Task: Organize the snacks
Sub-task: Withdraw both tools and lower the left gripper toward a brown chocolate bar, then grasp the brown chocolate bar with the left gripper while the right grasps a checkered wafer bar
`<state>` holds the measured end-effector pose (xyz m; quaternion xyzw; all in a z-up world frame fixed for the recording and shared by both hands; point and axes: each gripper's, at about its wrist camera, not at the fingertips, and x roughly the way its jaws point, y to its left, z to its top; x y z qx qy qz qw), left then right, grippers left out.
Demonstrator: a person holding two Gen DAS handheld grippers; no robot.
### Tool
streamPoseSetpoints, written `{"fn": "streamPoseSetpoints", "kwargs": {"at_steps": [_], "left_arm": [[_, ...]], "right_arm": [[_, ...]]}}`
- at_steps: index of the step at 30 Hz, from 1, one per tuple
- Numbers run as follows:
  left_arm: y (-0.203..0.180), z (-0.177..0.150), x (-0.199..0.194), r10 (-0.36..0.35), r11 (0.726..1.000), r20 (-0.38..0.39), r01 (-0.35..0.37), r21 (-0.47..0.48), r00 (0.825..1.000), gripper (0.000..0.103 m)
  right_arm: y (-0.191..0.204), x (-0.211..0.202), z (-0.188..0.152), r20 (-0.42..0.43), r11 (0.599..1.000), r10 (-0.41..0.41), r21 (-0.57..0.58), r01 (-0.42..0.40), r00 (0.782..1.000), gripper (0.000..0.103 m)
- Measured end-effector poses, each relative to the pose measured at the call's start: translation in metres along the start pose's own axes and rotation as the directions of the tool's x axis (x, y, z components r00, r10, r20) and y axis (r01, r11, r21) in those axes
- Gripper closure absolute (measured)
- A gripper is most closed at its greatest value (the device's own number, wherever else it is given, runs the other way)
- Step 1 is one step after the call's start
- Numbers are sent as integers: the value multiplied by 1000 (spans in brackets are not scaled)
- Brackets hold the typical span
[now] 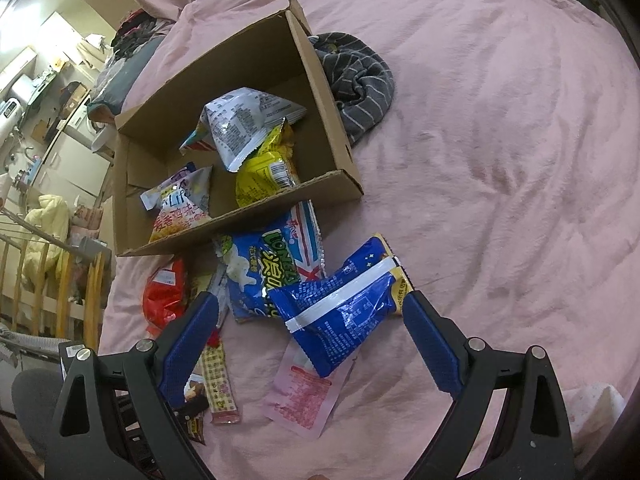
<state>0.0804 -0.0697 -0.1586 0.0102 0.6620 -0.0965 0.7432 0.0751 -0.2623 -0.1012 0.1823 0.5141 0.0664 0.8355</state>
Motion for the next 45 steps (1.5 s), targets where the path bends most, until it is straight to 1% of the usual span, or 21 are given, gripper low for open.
{"fn": "streamPoseSetpoints", "kwargs": {"at_steps": [2, 4, 8, 10, 11, 14, 15, 16, 17, 19, 21, 23, 27, 29, 32, 34, 35, 36, 40, 42, 45], "left_arm": [[4, 0, -1, 2, 1000, 2, -2, -1, 1000, 89], [8, 0, -4, 30, 1000, 19, -30, 5, 999, 89], [23, 7, -18, 58, 998, 64, -56, -33, 996, 89], [33, 9, -26, 82, 996, 97, -77, -55, 992, 89], [38, 10, -29, 85, 995, 103, -79, -68, 991, 89], [55, 14, -34, 81, 991, 109, -68, -111, 991, 89], [60, 14, -35, 83, 990, 113, -70, -120, 990, 89], [64, 14, -36, 86, 990, 118, -71, -126, 989, 89], [68, 14, -37, 87, 989, 121, -71, -131, 989, 89], [76, 14, -39, 91, 988, 124, -73, -138, 988, 89], [83, 12, -38, 93, 987, 122, -75, -145, 988, 89], [91, 9, -39, 92, 986, 118, -74, -152, 989, 89], [89, 8, -40, 90, 986, 121, -71, -154, 989, 89], [83, 8, -38, 101, 986, 125, -83, -144, 987, 89], [74, 6, -35, 110, 987, 123, -94, -131, 986, 89], [69, 5, -34, 122, 986, 127, -106, -125, 984, 89], [69, 4, -33, 125, 986, 129, -109, -124, 984, 89], [70, 4, -33, 129, 985, 133, -112, -128, 983, 89], [75, 0, -33, 139, 982, 134, -119, -144, 981, 89], [77, -1, -33, 127, 981, 127, -106, -163, 984, 89], [76, -1, -39, 136, 978, 146, -109, -180, 980, 89]], "right_arm": [[2, 1, 0, -9, 1000, 8, -2, -8, 1000, 8], [6, 3, -2, -26, 999, 31, -7, -31, 999, 8], [24, 11, -8, -71, 992, 124, -25, -127, 990, 8], [35, 19, -13, -103, 988, 140, -45, -145, 985, 8], [41, 23, -16, -121, 986, 153, -53, -160, 981, 8], [59, 37, -22, -190, 971, 213, -69, -230, 958, 10], [65, 41, -24, -207, 968, 216, -79, -237, 954, 15], [71, 46, -27, -227, 967, 211, -92, -236, 951, 20], [76, 52, -29, -245, 967, 202, -103, -232, 948, 22], [84, 68, -37, -303, 967, 188, -110, -230, 934, 32], [90, 84, -46, -359, 969, 159, -122, -215, 920, 34], [99, 99, -57, -401, 968, 108, -165, -187, 910, 36], [110, 118, -75, -451, 959, 63, -219, -179, 890, 37], [114, 123, -79, -443, 954, 26, -258, -155, 896, 37], [117, 127, -80, -425, 947, -18, -299, -122, 905, 46], [115, 127, -83, -416, 945, -39, -311, -101, 909, 60], [114, 126, -82, -410, 942, -51, -322, -92, 911, 64], [112, 123, -82, -404, 937, -62, -338, -86, 913, 73], [100, 107, -81, -406, 939, -34, -327, -110, 913, 75], [96, 99, -83, -404, 938, -29, -328, -115, 914, 75], [86, 87, -91, -408, 947, -6, -296, -127, 913, 75]]}}
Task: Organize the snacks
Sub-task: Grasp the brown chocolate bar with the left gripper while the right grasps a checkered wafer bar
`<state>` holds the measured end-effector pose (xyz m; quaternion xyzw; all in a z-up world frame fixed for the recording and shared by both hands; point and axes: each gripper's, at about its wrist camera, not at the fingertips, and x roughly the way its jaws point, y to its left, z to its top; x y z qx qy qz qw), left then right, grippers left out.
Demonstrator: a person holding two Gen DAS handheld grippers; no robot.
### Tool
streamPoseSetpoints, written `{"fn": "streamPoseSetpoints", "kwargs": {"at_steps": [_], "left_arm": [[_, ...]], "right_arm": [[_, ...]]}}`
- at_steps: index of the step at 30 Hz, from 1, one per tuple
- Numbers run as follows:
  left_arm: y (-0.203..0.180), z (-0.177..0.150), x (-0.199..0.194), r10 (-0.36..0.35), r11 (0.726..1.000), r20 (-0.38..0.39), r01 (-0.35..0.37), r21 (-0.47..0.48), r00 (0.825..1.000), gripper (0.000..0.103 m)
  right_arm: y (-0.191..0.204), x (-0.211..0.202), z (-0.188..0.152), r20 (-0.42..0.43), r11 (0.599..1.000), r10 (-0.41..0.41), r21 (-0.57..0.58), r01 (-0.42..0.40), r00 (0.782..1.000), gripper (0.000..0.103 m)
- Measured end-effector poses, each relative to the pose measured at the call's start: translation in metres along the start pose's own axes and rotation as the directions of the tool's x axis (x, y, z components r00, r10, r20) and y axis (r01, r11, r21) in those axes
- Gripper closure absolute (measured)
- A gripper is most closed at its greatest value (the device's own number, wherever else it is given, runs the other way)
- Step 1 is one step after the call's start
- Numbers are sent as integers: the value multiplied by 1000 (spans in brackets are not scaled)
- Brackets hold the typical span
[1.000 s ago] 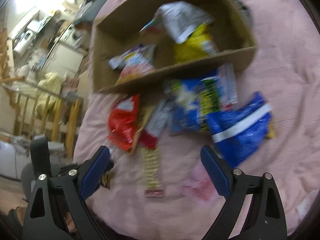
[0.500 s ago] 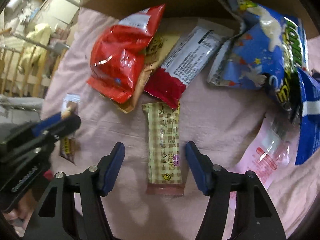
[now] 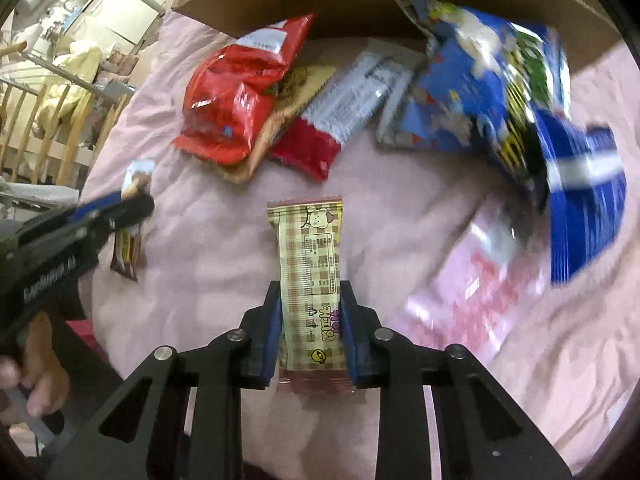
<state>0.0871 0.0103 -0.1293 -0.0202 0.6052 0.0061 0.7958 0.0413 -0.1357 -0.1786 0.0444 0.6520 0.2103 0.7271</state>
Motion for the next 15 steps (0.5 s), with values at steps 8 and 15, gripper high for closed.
{"fn": "streamPoseSetpoints", "kwargs": {"at_steps": [8, 15], "left_arm": [[4, -10, -26, -26, 999, 43, 27, -34, 999, 89], [5, 6, -67, -45, 999, 138, 48, -23, 989, 89]], "right_arm": [[-2, -37, -30, 97, 995, 71, 62, -77, 993, 75], [-18, -94, -30, 240, 988, 97, 93, -122, 966, 75]]}}
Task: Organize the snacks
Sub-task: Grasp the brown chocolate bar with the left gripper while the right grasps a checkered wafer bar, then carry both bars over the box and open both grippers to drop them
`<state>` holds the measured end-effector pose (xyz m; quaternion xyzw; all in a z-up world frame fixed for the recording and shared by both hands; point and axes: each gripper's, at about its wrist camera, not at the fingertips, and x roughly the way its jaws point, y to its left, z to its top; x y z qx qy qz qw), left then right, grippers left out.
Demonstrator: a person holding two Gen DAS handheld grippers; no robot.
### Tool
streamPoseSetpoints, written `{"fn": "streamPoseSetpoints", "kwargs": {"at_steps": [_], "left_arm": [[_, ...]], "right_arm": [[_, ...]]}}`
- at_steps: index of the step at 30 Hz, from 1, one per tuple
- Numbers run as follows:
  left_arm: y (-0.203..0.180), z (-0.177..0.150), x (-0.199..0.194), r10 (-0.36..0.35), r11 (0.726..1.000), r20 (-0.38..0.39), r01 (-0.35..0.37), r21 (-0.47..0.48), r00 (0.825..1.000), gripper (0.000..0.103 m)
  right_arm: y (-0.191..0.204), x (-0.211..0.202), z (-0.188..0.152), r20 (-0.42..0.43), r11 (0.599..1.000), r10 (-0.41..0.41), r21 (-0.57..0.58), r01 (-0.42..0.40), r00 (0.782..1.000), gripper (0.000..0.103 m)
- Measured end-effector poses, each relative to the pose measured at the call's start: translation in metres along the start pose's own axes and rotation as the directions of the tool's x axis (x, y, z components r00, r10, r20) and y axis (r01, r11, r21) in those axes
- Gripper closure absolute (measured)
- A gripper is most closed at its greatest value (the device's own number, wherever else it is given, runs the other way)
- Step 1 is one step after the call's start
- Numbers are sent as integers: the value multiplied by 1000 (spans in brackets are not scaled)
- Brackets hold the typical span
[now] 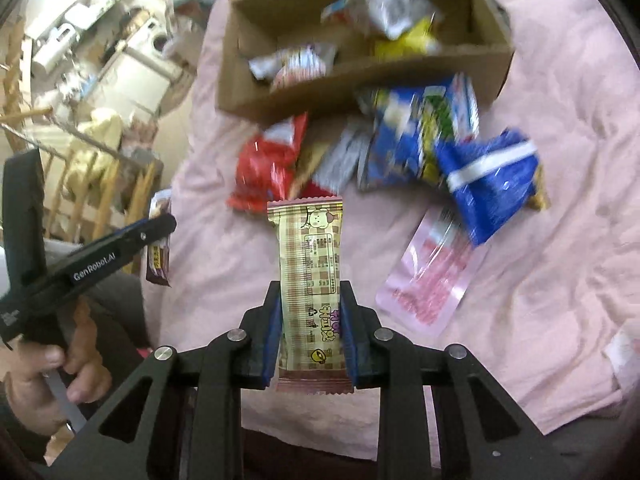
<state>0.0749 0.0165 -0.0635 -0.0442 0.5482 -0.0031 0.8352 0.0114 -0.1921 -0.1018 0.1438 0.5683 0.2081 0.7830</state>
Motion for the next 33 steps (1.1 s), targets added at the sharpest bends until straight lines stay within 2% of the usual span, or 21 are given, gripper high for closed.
{"fn": "streamPoseSetpoints", "kwargs": {"at_steps": [6, 15, 24, 30, 33], "left_arm": [[-11, 33, -22, -17, 1000, 68, 15, 22, 998, 89], [-43, 76, -30, -60, 995, 107, 51, 83, 992, 89], [-64, 101, -35, -58, 993, 134, 44, 106, 989, 89], [-71, 116, -21, -100, 990, 110, 88, 107, 989, 89], [-74, 126, -11, -82, 993, 112, 71, 98, 990, 89]], "right_arm": [[-2, -27, 27, 97, 1000, -3, 12, 2, 995, 75], [-3, -59, 66, 201, 999, -21, 28, 16, 979, 75], [-1, -77, 92, 273, 999, -34, 14, 31, 962, 75], [-25, -80, 117, 320, 996, -71, 78, 48, 945, 75], [-37, -77, 132, 326, 994, -82, 98, 53, 942, 75]]}}
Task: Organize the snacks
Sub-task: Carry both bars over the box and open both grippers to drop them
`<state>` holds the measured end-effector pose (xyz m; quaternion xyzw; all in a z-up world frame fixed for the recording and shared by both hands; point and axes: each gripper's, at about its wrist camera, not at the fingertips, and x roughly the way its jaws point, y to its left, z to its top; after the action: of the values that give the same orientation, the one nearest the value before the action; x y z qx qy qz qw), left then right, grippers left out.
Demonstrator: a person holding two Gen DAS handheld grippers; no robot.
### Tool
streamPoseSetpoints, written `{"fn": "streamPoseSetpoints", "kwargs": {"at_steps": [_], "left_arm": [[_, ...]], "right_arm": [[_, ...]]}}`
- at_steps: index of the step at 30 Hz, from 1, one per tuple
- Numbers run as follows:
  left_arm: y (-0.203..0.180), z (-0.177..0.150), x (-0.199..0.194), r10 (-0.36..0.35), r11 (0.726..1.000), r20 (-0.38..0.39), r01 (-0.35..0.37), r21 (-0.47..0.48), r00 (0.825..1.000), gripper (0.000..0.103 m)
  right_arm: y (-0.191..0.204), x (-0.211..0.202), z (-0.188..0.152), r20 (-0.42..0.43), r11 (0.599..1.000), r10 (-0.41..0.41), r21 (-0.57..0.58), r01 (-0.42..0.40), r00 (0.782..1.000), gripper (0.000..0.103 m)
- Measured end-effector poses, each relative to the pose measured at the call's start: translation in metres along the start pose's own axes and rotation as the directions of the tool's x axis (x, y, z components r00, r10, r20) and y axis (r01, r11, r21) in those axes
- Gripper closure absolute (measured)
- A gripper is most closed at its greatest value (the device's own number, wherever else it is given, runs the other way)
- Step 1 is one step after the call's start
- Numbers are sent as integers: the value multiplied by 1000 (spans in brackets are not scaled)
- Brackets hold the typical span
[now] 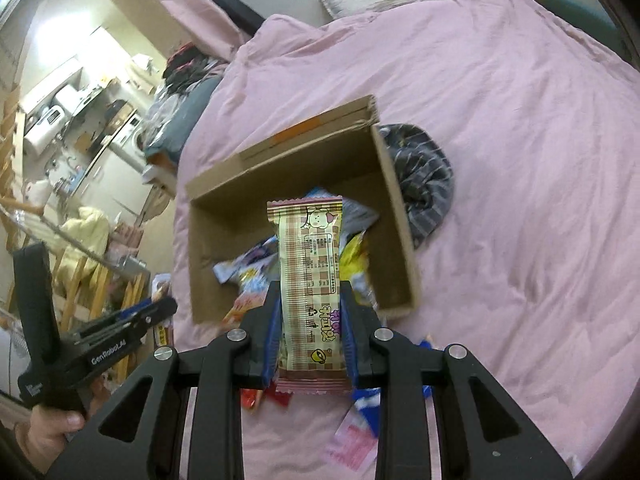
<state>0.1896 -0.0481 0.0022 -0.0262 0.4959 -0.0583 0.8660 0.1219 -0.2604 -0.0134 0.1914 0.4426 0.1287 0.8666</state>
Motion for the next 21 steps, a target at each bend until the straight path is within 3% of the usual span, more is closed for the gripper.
{"fn": "streamPoseSetpoints", "kwargs": {"at_steps": [12, 17, 21], "left_arm": [[-25, 38, 41, 16, 1000, 40, -16, 5, 999, 89], [-30, 46, 55, -34, 999, 75, 35, -8, 997, 89], [-34, 46, 66, -34, 999, 70, 34, 4, 997, 89]], "right_arm": [[-14, 48, 25, -2, 998, -66, -17, 66, 998, 75], [-24, 63, 21, 13, 998, -58, -10, 58, 998, 75], [-28, 67, 23, 16, 997, -74, -26, 75, 997, 75]]}}
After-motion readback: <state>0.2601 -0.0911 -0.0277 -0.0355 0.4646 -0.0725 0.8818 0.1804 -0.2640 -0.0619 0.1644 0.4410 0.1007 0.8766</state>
